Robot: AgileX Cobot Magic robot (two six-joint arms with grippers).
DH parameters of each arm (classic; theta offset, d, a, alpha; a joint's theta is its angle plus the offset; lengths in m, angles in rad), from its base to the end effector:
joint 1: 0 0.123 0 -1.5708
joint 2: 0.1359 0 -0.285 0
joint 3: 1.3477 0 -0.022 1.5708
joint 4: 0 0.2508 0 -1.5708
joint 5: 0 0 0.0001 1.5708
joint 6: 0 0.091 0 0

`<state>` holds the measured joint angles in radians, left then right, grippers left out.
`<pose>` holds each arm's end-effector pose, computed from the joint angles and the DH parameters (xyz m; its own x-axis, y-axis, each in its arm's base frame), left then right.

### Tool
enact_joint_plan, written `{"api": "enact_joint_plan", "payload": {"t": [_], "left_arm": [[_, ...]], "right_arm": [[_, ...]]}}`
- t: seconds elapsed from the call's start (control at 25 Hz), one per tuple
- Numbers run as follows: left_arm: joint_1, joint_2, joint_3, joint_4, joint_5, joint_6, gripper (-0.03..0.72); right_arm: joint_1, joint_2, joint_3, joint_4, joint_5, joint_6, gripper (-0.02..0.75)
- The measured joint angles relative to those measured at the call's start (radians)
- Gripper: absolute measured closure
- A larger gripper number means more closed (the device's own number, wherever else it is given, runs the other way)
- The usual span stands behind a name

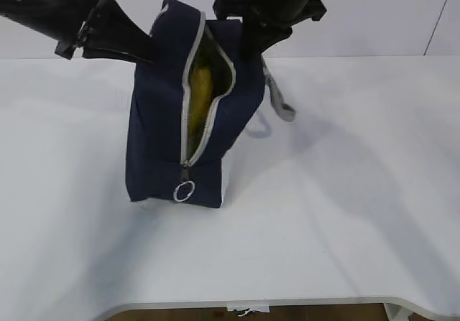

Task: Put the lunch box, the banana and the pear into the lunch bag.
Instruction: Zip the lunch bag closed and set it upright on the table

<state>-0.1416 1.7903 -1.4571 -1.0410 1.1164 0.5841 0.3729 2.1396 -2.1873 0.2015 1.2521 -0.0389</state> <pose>0.3626 -0.1230 0.3006 -0.8843 0.0884 -0.4584 0.4207 0.5768 -0.7002 0.4312 0.1872 0.3155 -0.8452 -0.3043 -0.4393 -0.4152 0.8915 0.1814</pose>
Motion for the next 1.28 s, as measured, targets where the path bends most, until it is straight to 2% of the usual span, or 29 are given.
{"api": "enact_joint_plan", "payload": {"t": [0.24,0.44,0.76,0.88,0.96,1.04,1.16,1.28], "left_arm": [[-0.071,0.000,0.000,-0.068,-0.052,0.006,0.676],[-0.109,0.002,0.000,-0.081,-0.106,0.006,0.676],[-0.112,0.023,0.002,-0.084,-0.112,0.006,0.676],[-0.113,0.040,0.002,-0.089,-0.106,0.008,0.666],[-0.113,0.048,0.002,-0.090,-0.106,0.008,0.640],[-0.113,0.055,0.002,-0.090,-0.108,0.009,0.576],[-0.113,0.055,0.002,-0.092,-0.096,0.009,0.425],[-0.113,0.055,0.002,-0.092,-0.052,0.009,0.304]], "right_arm": [[0.000,-0.097,0.061,-0.084,0.015,-0.004,0.736],[0.000,-0.121,0.061,-0.157,0.018,-0.006,0.737],[0.000,-0.119,0.063,-0.162,0.018,-0.006,0.736],[0.000,-0.117,0.063,-0.157,0.019,-0.001,0.707],[0.000,-0.117,0.063,-0.155,0.019,0.017,0.650],[0.000,-0.117,0.063,-0.142,0.013,0.030,0.553],[0.000,-0.117,0.063,-0.114,0.011,0.054,0.419],[0.000,-0.119,0.063,-0.091,0.009,0.063,0.369]]}}
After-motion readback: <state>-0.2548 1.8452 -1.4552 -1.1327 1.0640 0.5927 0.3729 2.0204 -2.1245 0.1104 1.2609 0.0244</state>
